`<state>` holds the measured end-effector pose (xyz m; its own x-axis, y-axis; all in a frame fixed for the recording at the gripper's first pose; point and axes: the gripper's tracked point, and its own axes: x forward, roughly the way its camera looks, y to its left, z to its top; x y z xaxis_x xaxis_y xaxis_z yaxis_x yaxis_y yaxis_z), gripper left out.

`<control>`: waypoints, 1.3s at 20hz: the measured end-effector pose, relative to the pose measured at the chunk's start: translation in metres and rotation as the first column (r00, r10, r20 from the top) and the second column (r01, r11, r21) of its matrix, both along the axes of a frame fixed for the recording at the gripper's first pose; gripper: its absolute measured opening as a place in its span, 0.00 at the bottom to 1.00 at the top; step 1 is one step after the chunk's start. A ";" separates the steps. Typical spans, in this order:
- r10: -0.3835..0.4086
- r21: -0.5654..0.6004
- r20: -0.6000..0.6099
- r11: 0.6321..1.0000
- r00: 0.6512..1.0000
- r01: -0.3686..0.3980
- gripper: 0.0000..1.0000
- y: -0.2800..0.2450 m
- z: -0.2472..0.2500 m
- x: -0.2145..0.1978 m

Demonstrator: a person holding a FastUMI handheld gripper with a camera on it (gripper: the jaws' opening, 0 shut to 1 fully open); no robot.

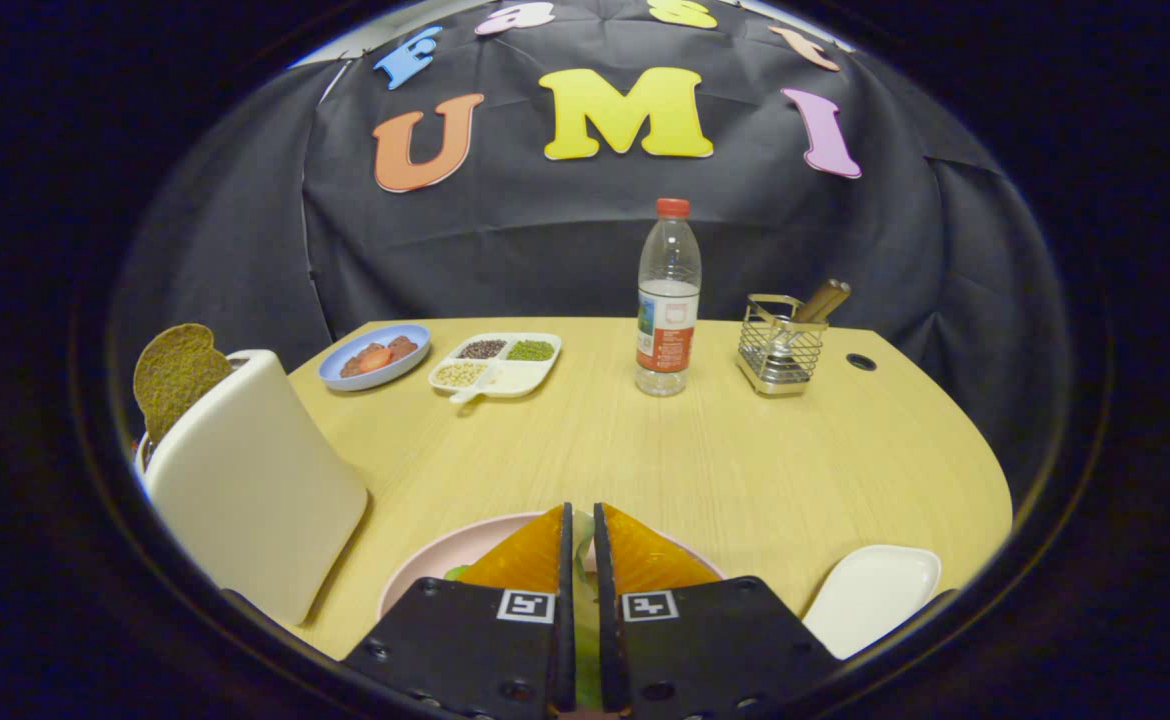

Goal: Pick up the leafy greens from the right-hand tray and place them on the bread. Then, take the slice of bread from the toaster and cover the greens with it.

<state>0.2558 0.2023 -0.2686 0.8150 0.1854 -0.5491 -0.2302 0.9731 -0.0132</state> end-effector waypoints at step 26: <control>0.092 0.124 0.346 0.982 0.934 -0.143 0.96 0.126 0.245 -0.143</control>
<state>0.1127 0.3284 -0.0232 0.9145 0.3482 -0.2060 -0.3499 0.9363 0.0293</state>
